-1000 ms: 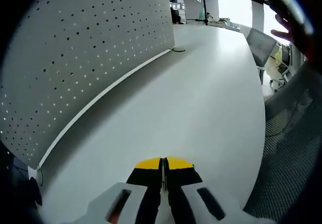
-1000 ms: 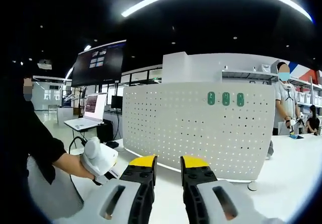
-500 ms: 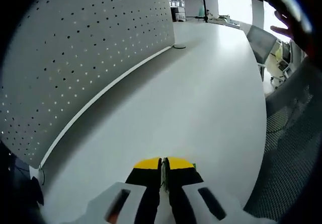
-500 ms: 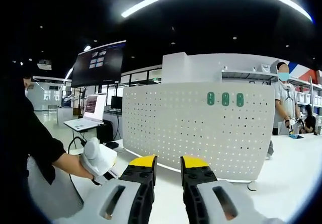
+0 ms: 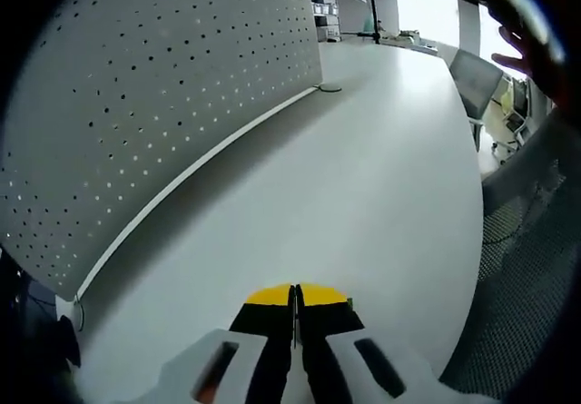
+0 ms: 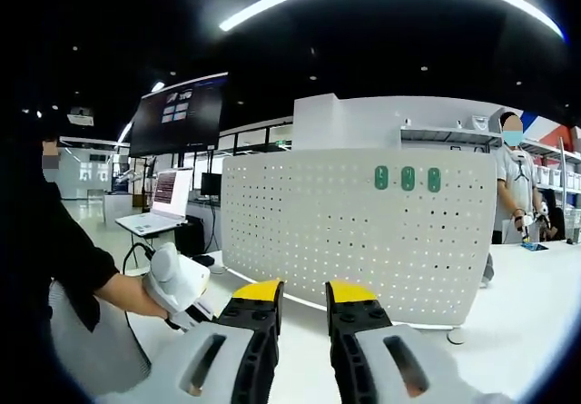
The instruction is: Insert the hook assembly into the mounting plate slot until the hook locks in place.
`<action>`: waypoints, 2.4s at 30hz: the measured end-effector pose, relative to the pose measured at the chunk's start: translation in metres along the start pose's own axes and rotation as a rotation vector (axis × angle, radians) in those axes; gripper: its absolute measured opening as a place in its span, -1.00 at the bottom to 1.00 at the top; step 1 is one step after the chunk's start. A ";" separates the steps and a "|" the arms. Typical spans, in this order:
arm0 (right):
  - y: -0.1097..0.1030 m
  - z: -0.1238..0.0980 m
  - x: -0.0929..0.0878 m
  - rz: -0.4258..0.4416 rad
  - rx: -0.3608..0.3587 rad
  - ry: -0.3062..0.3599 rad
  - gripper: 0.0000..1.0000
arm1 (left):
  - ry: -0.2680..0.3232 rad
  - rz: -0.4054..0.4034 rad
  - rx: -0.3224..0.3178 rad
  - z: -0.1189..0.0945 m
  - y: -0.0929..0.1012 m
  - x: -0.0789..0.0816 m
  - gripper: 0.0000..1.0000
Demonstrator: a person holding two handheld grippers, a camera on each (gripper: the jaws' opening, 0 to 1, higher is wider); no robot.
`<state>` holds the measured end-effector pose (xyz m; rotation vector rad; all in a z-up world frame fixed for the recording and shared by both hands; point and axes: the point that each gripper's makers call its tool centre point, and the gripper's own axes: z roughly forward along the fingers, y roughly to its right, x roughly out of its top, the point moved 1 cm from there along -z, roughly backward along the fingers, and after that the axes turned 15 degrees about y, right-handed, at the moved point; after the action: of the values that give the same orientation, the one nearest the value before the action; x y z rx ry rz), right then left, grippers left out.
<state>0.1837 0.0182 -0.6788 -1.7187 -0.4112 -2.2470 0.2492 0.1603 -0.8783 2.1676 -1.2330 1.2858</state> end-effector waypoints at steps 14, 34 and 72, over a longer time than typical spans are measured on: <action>-0.002 0.001 -0.002 -0.002 0.011 -0.007 -0.67 | 0.130 -0.070 0.028 -0.012 -0.007 0.033 -0.98; -0.004 0.001 -0.003 -0.002 0.022 -0.014 -0.67 | 0.143 -0.038 0.029 -0.004 -0.007 0.038 -0.59; -0.001 0.002 -0.008 0.002 0.009 -0.036 -0.67 | 0.196 -0.086 -0.011 0.051 -0.003 0.013 -0.30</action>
<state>0.1867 0.0203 -0.6857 -1.7570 -0.4261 -2.2123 0.2826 0.1226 -0.8943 2.0084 -1.0561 1.4130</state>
